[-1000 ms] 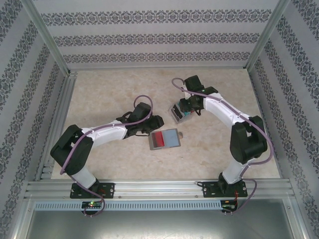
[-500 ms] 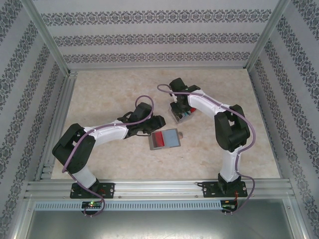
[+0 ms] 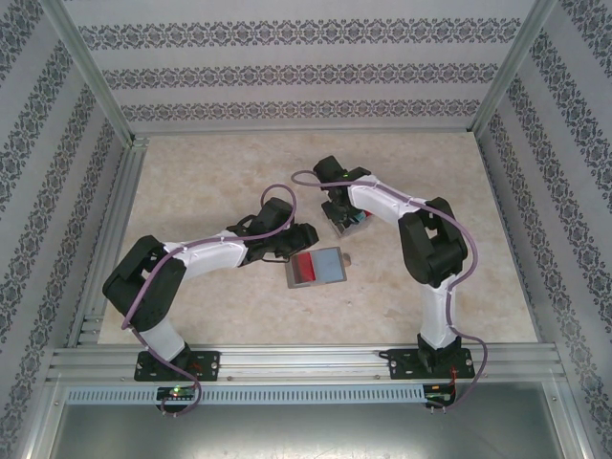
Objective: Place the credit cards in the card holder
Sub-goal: Pick up the credit card from the storage box.
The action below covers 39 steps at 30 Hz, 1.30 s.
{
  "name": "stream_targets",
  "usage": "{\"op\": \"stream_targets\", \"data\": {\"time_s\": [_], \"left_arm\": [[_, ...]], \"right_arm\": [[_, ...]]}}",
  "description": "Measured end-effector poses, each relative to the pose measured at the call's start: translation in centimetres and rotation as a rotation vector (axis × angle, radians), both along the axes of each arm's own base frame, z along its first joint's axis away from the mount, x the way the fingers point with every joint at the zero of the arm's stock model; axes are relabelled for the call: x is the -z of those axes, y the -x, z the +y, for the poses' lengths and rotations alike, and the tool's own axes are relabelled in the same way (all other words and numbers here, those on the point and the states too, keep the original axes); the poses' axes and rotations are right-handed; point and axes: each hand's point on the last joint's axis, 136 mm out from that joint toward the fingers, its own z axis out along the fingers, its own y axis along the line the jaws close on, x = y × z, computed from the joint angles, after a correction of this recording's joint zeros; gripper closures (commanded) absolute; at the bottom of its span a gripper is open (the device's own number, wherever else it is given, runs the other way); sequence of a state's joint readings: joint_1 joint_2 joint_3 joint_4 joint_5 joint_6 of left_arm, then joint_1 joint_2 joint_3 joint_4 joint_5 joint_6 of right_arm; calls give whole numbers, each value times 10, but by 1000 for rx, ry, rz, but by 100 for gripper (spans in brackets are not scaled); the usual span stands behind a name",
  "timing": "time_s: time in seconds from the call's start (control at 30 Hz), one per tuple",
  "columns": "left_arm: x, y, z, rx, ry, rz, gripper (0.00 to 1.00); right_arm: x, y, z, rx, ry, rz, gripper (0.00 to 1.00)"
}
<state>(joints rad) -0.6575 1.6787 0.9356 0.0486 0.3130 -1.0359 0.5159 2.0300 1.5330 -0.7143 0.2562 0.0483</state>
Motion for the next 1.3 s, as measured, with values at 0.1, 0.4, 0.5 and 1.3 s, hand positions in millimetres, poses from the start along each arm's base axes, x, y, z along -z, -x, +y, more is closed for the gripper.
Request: {"op": "stream_targets", "data": {"time_s": [0.1, 0.4, 0.5, 1.3], "left_arm": [[0, 0, 0, 0, 1, 0, 49], [0, 0, -1, -1, 5, 3, 49], [2, 0, -1, 2, 4, 9, 49], [5, 2, -3, 6, 10, 24, 49]], "right_arm": [[-2, -1, -2, 1, 29, -17, 66], [-7, -8, -11, 20, 84, -67, 65], [-10, -9, -12, 24, 90, -78, 66], [-18, -10, -11, 21, 69, -101, 86]]}}
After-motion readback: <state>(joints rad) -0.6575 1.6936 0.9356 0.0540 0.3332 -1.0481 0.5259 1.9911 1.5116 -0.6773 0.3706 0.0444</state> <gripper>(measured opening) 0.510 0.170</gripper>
